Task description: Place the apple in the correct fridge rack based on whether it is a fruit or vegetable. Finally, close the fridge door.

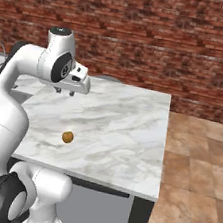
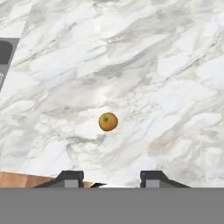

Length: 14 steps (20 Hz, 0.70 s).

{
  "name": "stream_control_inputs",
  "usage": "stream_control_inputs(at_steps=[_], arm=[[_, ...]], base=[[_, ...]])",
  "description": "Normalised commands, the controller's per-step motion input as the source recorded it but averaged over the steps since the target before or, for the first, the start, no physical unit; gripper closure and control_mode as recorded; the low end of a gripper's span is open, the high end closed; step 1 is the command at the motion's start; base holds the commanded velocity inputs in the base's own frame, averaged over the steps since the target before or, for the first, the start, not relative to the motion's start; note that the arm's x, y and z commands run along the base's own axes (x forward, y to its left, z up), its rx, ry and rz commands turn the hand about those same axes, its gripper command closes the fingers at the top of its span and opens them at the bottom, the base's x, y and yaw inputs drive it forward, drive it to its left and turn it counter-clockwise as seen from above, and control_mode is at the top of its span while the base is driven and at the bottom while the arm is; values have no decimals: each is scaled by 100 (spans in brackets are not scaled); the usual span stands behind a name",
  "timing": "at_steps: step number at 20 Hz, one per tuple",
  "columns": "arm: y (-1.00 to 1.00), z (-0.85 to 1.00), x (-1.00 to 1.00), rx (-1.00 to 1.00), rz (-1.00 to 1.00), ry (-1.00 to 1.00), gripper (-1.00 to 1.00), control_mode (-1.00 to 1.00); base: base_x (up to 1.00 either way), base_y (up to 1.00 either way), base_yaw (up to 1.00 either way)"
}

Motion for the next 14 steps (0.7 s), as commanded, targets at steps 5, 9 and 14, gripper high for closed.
stream_control_inputs(at_steps=[5, 9, 14], arm=[[10, -28, 0, -3, 0, 2, -100, -100], [13, -57, 0, 0, -1, 16, -100, -100], [14, -71, 0, 0, -6, 12, -100, -100]], base=[[0, 0, 0], [0, 0, 0], [0, 0, 0]])
